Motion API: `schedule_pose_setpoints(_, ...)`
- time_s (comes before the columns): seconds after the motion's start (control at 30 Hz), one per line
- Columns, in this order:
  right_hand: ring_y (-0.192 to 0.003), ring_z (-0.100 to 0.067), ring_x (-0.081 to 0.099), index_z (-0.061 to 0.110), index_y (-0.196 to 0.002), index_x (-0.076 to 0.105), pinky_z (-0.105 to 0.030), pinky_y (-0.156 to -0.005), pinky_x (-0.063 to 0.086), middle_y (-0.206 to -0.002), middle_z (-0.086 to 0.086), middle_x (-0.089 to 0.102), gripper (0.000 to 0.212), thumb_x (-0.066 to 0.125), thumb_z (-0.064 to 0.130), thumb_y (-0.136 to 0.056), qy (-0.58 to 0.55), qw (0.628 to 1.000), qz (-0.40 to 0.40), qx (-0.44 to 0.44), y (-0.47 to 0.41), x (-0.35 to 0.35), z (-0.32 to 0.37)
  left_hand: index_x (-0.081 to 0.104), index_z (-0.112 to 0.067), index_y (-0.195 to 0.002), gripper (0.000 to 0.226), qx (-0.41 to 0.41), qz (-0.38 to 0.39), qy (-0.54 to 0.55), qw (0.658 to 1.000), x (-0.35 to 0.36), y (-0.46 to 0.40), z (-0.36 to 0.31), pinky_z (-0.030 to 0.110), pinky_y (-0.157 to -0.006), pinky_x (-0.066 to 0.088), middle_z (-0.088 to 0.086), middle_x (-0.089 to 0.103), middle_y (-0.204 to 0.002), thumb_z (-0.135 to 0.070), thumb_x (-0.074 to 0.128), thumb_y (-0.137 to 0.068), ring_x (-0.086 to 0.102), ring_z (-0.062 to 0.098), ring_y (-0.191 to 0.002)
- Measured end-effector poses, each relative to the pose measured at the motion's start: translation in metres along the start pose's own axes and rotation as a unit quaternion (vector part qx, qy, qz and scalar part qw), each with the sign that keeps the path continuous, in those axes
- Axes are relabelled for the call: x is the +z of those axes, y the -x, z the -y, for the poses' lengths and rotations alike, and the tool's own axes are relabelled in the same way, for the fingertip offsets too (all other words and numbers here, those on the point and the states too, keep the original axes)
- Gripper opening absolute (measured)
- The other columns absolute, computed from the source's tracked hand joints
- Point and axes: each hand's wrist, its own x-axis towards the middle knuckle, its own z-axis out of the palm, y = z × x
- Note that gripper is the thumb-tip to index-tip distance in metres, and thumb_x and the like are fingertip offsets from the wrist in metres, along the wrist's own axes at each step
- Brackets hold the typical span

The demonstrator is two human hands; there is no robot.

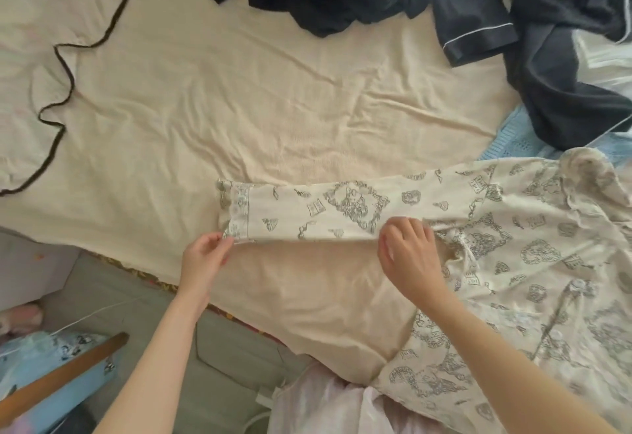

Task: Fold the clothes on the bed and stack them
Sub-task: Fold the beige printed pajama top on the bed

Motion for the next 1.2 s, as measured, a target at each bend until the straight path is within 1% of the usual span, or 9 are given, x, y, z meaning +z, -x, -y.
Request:
schedule_pose_setpoints(0.13,-0.091,-0.028,0.059,0.006,-0.089,0.065,-0.041,-0.082,0.044,-0.098,-0.007,0.064,0.011,0.055,0.010,-0.091,0.016,0.993,0.117,-0.011,0.024,0.015,-0.001,0.061,-0.014,-0.083,0.006,-0.037,0.003,-0.083,0.996,-0.001,-0.002,0.018,0.038,-0.081,0.049,0.000,0.058,-0.082,-0.012,0.065,-0.087,0.054,0.019,-0.080)
schedule_pose_setpoints(0.27,-0.095,-0.028,0.056,0.005,-0.095,0.064,-0.040,-0.086,0.040,-0.103,-0.007,0.062,0.018,0.048,0.012,-0.095,0.035,0.989,0.142,0.009,0.027,0.020,0.001,0.047,0.002,-0.119,0.036,-0.101,0.015,0.043,0.994,0.002,-0.012,0.015,0.031,-0.074,0.051,0.013,0.058,-0.105,-0.003,0.062,-0.086,0.060,0.022,-0.084)
schedule_pose_setpoints(0.4,-0.108,-0.029,0.054,0.005,-0.106,0.064,-0.041,-0.084,0.043,-0.119,-0.007,0.060,0.023,0.048,0.018,-0.096,-0.031,0.987,0.158,0.023,0.024,0.015,0.008,0.040,-0.016,-0.122,0.049,-0.031,-0.021,-0.003,0.999,0.012,-0.017,0.006,0.035,-0.089,0.047,0.002,0.050,-0.119,-0.033,0.067,-0.085,0.054,0.018,-0.106)
schedule_pose_setpoints(0.57,-0.118,-0.030,0.053,0.006,-0.117,0.062,-0.049,-0.096,0.038,-0.125,-0.012,0.059,0.030,0.046,0.020,-0.095,-0.048,0.997,0.054,0.032,-0.007,0.007,0.008,0.041,-0.015,-0.057,0.057,0.034,-0.094,-0.159,0.982,0.023,-0.039,-0.028,0.032,-0.058,0.038,0.002,0.048,-0.070,-0.063,0.048,-0.086,0.048,0.019,-0.065)
schedule_pose_setpoints(0.67,-0.128,-0.025,0.045,0.008,-0.131,0.051,-0.045,-0.108,0.029,-0.136,-0.009,0.051,0.042,0.031,0.026,-0.098,-0.032,0.995,0.067,0.059,-0.042,0.005,-0.002,0.058,-0.010,-0.074,0.041,-0.055,-0.064,-0.145,0.986,0.027,-0.060,-0.046,0.041,-0.088,0.049,0.006,0.059,-0.091,-0.050,0.060,-0.083,0.058,0.026,-0.094)
schedule_pose_setpoints(0.83,-0.120,-0.025,0.048,0.014,-0.133,0.044,-0.042,-0.104,0.029,-0.126,-0.005,0.055,0.037,0.038,0.028,-0.099,0.060,0.974,0.211,0.059,-0.088,0.000,-0.021,0.057,-0.018,-0.069,0.019,-0.011,-0.087,0.063,0.994,0.035,-0.062,-0.065,0.030,-0.074,0.040,-0.001,0.058,-0.078,-0.018,0.055,-0.088,0.053,0.020,-0.087)
schedule_pose_setpoints(0.97,-0.097,-0.024,0.053,0.011,-0.099,0.063,-0.040,-0.090,0.032,-0.099,-0.004,0.063,0.022,0.044,0.022,-0.097,0.022,0.994,0.101,0.040,-0.094,-0.010,-0.017,0.056,-0.018,-0.076,0.019,0.042,-0.100,0.173,0.979,0.028,-0.058,-0.065,0.037,-0.071,0.040,0.003,0.057,-0.083,-0.021,0.052,-0.094,0.052,0.022,-0.086)
schedule_pose_setpoints(1.03,-0.103,-0.026,0.052,0.011,-0.109,0.061,-0.041,-0.093,0.031,-0.108,-0.006,0.061,0.022,0.047,0.021,-0.095,-0.006,0.999,0.021,0.036,-0.087,-0.012,-0.015,0.059,-0.014,-0.089,0.013,0.054,-0.086,0.180,0.978,0.025,-0.059,-0.061,0.041,-0.076,0.044,0.005,0.060,-0.093,-0.022,0.051,-0.096,0.054,0.023,-0.091)
schedule_pose_setpoints(1.2,-0.134,-0.028,0.035,0.013,-0.143,0.036,-0.047,-0.111,0.025,-0.145,-0.010,0.040,0.057,0.056,0.028,-0.091,-0.009,0.998,0.037,0.054,-0.049,0.001,-0.009,0.047,-0.007,-0.128,0.049,0.055,-0.104,0.012,0.993,0.031,-0.060,-0.042,0.031,-0.099,0.042,0.007,0.055,-0.127,-0.032,0.062,-0.089,0.053,0.017,-0.113)
